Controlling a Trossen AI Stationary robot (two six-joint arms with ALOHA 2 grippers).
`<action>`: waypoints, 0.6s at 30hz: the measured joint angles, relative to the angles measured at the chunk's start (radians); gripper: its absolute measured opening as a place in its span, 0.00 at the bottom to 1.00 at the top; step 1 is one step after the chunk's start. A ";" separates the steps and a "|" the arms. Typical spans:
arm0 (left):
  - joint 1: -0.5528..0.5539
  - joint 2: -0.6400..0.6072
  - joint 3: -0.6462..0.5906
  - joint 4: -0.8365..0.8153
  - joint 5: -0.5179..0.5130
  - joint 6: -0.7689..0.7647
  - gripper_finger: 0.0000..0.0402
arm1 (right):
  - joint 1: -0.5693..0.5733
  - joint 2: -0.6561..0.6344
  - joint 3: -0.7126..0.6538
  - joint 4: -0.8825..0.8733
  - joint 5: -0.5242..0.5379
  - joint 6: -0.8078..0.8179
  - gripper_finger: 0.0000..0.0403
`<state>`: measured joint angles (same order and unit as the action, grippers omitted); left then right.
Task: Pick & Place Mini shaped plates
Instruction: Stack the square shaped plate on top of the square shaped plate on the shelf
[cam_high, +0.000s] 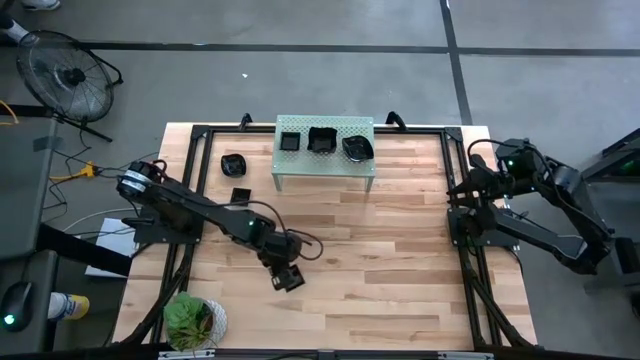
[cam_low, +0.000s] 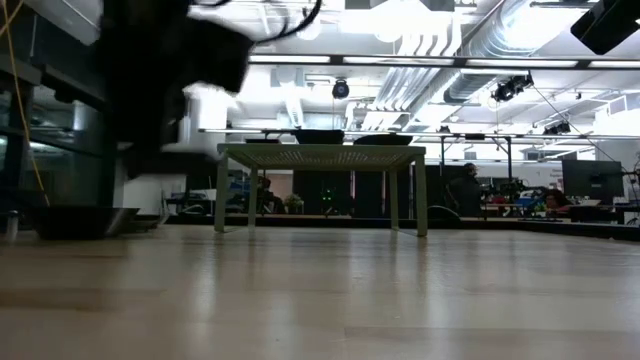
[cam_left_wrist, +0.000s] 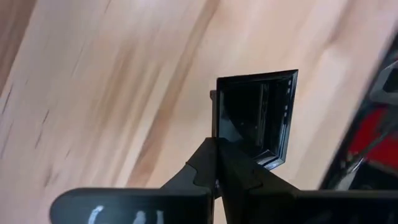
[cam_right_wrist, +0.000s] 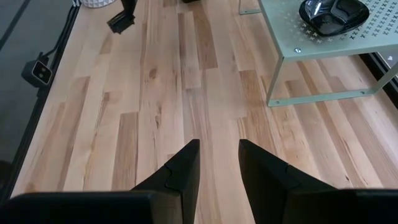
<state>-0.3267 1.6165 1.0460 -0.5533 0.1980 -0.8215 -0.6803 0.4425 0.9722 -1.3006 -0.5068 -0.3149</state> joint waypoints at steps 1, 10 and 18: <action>0.000 0.000 0.019 0.008 -0.010 -0.007 0.01 | 0.000 0.001 0.000 0.000 0.000 0.000 0.26; 0.015 -0.045 0.129 -0.105 -0.181 -0.049 0.01 | 0.000 0.002 0.000 0.000 0.004 0.000 0.26; 0.136 -0.159 0.134 -0.162 -0.238 -0.074 0.01 | 0.000 0.002 0.000 0.000 0.006 0.000 0.26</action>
<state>-0.1905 1.4571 1.1797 -0.7156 -0.0401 -0.8959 -0.6800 0.4450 0.9722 -1.3006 -0.5007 -0.3149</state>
